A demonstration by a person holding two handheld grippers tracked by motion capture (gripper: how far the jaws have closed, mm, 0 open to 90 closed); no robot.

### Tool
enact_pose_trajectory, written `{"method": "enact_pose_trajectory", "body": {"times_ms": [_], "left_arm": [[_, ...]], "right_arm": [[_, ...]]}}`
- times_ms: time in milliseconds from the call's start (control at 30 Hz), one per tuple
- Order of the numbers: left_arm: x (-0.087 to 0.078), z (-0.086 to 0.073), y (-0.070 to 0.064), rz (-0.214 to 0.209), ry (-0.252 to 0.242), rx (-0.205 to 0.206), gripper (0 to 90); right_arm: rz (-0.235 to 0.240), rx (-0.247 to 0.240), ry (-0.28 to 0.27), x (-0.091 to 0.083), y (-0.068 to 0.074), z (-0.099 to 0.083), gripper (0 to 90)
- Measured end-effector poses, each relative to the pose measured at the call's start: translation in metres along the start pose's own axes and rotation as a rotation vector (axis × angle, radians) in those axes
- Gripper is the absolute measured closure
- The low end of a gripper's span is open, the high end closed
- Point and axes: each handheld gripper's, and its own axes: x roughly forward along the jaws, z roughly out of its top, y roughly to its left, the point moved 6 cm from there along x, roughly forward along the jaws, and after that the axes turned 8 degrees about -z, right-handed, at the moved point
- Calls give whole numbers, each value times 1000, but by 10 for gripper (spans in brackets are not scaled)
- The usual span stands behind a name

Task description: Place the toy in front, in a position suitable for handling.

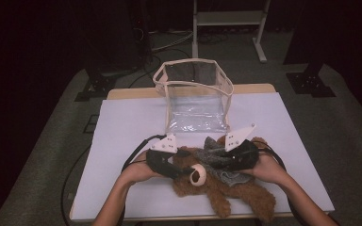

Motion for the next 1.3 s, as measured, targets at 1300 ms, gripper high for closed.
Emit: {"method": "enact_pose_trajectory", "body": {"times_ms": [1300], "left_arm": [[1,5,6,-41,57,-38,386]], "right_arm": [[-9,26,-106,-19,0,-20,800]]}}
